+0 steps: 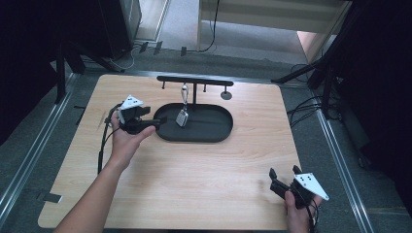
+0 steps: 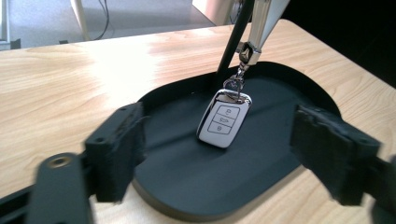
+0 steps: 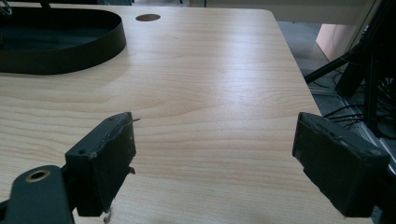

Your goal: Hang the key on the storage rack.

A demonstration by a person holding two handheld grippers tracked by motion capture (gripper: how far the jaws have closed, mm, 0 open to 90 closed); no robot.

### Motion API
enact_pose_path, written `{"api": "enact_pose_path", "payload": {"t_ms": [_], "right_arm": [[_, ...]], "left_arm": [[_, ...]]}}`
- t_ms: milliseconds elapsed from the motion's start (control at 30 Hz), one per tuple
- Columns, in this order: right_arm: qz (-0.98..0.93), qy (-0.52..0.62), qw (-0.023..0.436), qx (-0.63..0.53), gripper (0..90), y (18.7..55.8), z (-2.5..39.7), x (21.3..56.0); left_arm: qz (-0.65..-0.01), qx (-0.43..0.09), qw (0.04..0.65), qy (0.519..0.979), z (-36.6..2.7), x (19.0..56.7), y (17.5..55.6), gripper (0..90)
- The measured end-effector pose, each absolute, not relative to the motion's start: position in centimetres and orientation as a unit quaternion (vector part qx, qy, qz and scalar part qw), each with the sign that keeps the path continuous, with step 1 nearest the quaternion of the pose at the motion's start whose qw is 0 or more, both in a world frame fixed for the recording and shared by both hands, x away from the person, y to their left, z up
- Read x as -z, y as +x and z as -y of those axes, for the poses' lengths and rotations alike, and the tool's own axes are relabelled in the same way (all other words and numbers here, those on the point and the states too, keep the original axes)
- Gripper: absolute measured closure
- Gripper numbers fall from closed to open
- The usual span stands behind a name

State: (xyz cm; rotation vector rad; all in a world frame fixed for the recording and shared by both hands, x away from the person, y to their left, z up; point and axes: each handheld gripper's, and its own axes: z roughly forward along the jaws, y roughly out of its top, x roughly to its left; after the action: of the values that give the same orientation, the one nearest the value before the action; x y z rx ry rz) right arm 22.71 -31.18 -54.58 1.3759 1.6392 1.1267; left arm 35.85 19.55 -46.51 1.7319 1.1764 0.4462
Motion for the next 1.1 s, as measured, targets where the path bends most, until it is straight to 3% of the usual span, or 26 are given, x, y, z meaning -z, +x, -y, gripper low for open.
{"api": "enact_pose_path", "payload": {"t_ms": [200,733,1100], "right_arm": [[-0.634,0.533,0.353,-0.435,13.1,22.7,31.1,54.6],[-0.635,0.532,0.353,-0.435,13.1,22.7,31.1,54.6],[-0.635,0.533,0.354,-0.433,13.1,22.7,31.1,54.6]], "left_arm": [[-0.476,-0.173,0.494,0.707,-20.7,46.4,34.0,0.0],[-0.476,-0.212,0.485,0.702,-23.1,49.2,27.7,0.0],[-0.505,-0.242,0.485,0.672,-27.6,51.2,23.3,0.0]]}}
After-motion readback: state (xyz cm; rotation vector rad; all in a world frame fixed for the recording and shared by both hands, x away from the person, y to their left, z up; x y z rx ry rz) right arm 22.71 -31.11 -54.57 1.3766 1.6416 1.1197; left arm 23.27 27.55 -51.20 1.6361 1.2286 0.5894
